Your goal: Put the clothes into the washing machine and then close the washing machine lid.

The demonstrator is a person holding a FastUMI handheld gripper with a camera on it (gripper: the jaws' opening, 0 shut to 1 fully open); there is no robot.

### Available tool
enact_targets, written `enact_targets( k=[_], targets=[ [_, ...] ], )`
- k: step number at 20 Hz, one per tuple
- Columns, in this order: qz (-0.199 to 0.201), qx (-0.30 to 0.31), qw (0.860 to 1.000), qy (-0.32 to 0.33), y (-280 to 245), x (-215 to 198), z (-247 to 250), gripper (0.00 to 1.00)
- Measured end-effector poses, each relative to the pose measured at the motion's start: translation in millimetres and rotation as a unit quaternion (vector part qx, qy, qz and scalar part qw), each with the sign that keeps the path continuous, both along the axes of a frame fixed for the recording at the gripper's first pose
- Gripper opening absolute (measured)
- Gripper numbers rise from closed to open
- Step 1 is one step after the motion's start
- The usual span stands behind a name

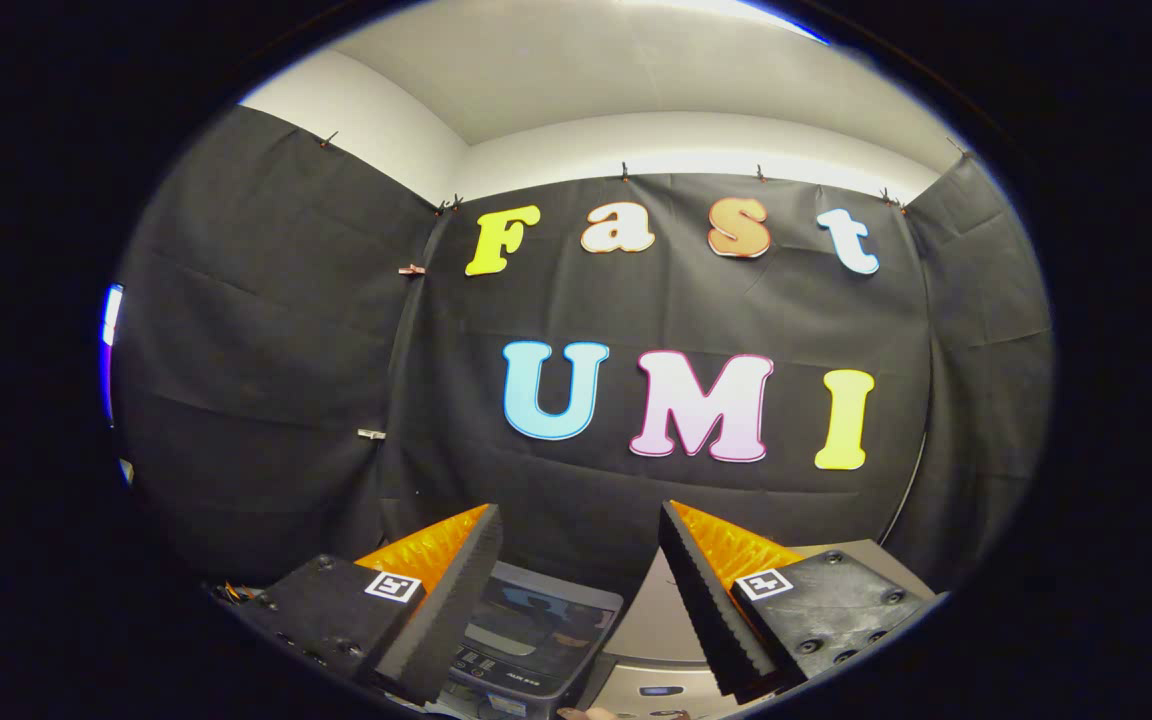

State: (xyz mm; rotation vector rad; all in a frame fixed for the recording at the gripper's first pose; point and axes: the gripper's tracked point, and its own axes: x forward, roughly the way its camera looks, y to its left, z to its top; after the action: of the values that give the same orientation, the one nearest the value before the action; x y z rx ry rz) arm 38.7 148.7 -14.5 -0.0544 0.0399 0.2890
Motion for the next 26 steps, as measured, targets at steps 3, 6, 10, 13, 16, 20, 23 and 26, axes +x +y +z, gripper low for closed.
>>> enact_targets(
  k=[3, 6, 10, 13, 16, 20, 23, 26],
  targets=[
    [-0.018, -0.004, 1.000, -0.015, -15.6, -14.8, 6.6, 0.98],
    [-0.035, -0.001, 0.999, -0.026, -31.4, -29.0, 13.1, 0.98],
    [-0.064, -0.002, 0.997, -0.042, -56.2, -42.0, 19.2, 0.98],
    [-0.076, -0.002, 0.996, -0.043, -67.9, -47.1, 20.0, 0.98],
    [-0.087, -0.005, 0.995, -0.049, -81.6, -49.1, 23.0, 0.98],
    [-0.091, -0.008, 0.995, -0.048, -88.2, -50.5, 22.3, 0.98],
    [-0.093, -0.007, 0.994, -0.050, -91.2, -50.6, 22.8, 0.98],
    [-0.091, -0.008, 0.995, -0.051, -91.4, -51.0, 23.5, 0.98]
  ],
)
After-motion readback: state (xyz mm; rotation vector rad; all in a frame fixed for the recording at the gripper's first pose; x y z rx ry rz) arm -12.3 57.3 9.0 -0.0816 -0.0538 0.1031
